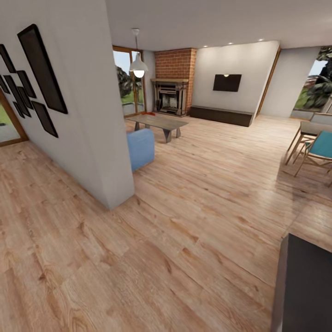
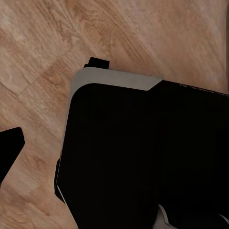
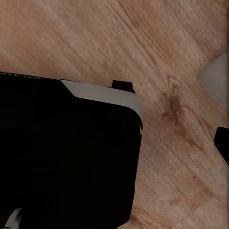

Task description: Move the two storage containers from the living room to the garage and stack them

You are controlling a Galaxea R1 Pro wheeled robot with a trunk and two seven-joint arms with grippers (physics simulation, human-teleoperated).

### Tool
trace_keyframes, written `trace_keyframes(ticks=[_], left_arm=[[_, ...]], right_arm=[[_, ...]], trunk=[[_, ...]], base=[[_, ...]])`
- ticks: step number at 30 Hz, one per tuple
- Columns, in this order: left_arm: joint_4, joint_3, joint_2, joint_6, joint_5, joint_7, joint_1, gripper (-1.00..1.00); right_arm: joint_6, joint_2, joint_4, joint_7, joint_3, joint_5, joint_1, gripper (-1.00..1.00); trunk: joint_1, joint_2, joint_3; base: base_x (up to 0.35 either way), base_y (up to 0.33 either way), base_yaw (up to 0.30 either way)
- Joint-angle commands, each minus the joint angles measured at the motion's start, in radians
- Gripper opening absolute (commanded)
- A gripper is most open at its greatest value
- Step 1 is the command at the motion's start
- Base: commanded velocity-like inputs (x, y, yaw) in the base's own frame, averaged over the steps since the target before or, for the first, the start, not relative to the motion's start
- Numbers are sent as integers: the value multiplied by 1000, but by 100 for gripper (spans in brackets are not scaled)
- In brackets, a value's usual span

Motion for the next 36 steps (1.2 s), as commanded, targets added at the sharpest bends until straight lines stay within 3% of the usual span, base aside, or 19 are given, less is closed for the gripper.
trace_keyframes(ticks=[1,14,30,36], left_arm=[[1,-3,0,-4,7,-1,-1,100],[1,-3,0,-4,7,-1,-1,100],[1,-3,0,-4,7,-1,-1,100],[1,-3,0,-4,7,-1,-1,100]], right_arm=[[-5,1,3,-1,8,-8,-1,100],[-5,1,3,-1,8,-8,-1,100],[-4,1,3,-1,8,-7,-1,100],[-5,1,3,-1,8,-8,-1,100]], trunk=[[1,-1,-1],[1,-1,-1],[1,-1,-1],[1,-1,-1]], base=[[322,0,0],[322,0,0],[322,0,-220],[322,0,-31]])
